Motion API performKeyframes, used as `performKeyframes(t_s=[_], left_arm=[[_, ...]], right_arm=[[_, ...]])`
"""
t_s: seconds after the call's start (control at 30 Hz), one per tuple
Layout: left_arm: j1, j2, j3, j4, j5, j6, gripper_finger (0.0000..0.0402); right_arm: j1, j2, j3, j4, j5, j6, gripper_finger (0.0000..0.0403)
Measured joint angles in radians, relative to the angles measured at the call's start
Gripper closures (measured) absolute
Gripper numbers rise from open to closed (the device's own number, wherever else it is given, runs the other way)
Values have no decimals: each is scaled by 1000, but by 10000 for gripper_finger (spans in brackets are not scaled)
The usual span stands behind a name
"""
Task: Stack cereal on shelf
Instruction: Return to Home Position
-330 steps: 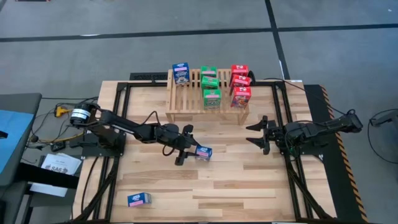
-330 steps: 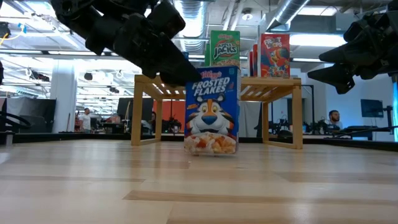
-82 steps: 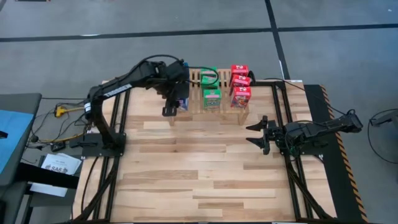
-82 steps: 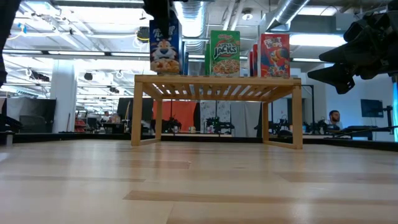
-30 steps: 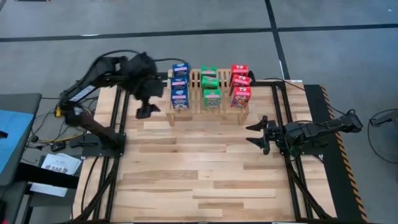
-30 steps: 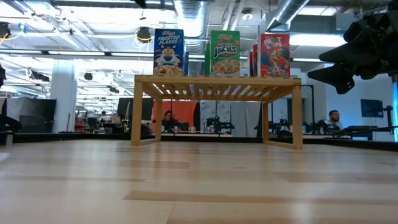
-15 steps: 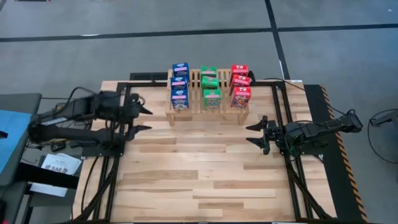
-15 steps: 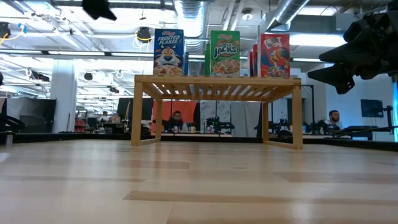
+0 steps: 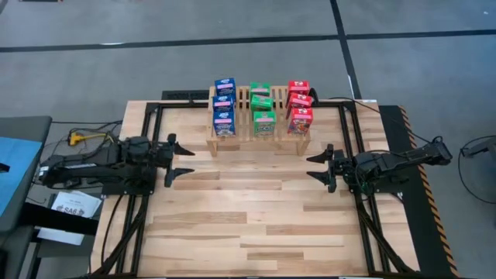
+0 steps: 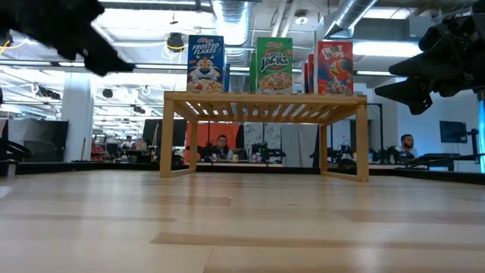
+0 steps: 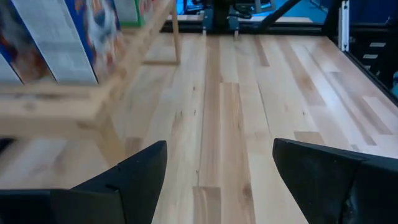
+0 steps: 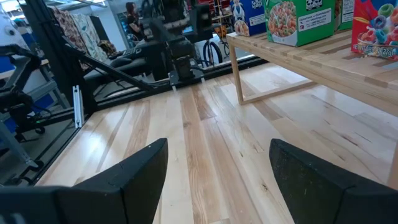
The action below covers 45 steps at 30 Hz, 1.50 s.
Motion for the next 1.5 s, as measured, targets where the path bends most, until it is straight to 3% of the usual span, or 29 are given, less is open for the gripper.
performKeyframes(t_s=[0.27,0.57,1.0,1.5], left_arm=[[0,-76,-206,171,54,-23,118],[0,-175,-341,274,47,-12,118],[-1,-178,-343,268,-39,158,118],[-1,-178,-343,267,-47,118,118]], right_arm=[[0,0,0,0,0,0,96],[0,0,0,0,0,0,96],[0,0,0,0,0,0,96],[0,0,0,0,0,0,96]])
